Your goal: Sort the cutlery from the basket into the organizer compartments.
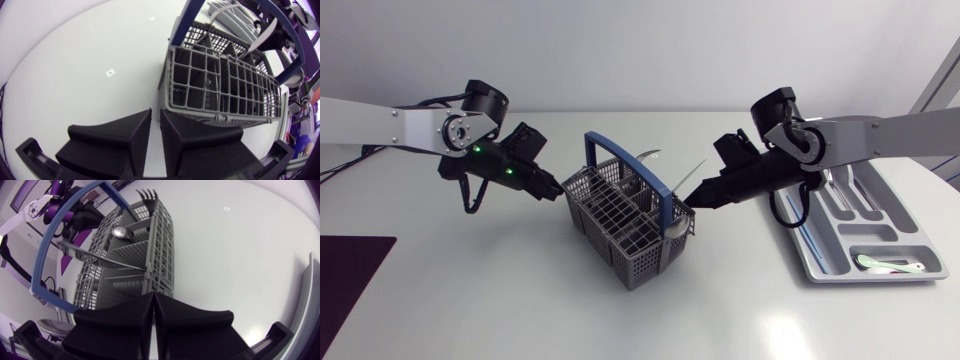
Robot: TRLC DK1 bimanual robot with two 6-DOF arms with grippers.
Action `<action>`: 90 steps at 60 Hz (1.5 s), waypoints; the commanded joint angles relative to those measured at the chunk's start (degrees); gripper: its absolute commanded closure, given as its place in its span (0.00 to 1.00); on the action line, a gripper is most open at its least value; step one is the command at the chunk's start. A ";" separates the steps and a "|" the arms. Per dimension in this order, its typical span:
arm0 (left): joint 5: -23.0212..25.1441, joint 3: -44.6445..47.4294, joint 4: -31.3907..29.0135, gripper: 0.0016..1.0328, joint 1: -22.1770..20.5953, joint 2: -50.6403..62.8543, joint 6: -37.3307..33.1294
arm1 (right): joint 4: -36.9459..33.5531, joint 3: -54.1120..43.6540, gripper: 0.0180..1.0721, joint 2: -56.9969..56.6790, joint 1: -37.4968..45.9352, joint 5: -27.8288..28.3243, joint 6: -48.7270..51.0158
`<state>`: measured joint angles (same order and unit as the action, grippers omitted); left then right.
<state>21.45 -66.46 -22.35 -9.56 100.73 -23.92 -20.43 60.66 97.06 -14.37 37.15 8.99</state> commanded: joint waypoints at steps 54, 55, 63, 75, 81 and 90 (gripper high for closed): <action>3.60 -7.55 -0.59 0.84 -1.34 4.04 5.11 | -0.32 -9.34 0.95 -7.67 1.63 -2.87 7.62; 3.86 -7.55 -0.77 0.84 -1.34 4.13 5.11 | -0.23 -9.34 0.95 -7.50 1.63 -2.87 7.62; 3.95 -8.08 -0.68 0.84 -1.78 4.83 5.55 | -0.67 -9.78 0.95 -8.20 -0.48 -2.69 7.35; 3.95 -12.03 -0.68 0.84 -3.18 8.26 6.87 | -1.72 -10.92 0.95 -10.13 -3.91 -2.60 7.18; 3.95 -14.32 -0.68 0.83 -3.45 9.84 7.49 | -1.90 -11.45 0.95 -10.84 -4.96 -2.17 7.18; 4.04 -19.41 -0.77 0.83 -3.09 14.06 9.24 | -1.90 -12.15 0.95 -11.45 -6.99 -1.81 7.44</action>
<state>24.53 -82.52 -22.63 -12.36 111.55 -16.82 -22.04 49.84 86.59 -19.90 34.50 15.73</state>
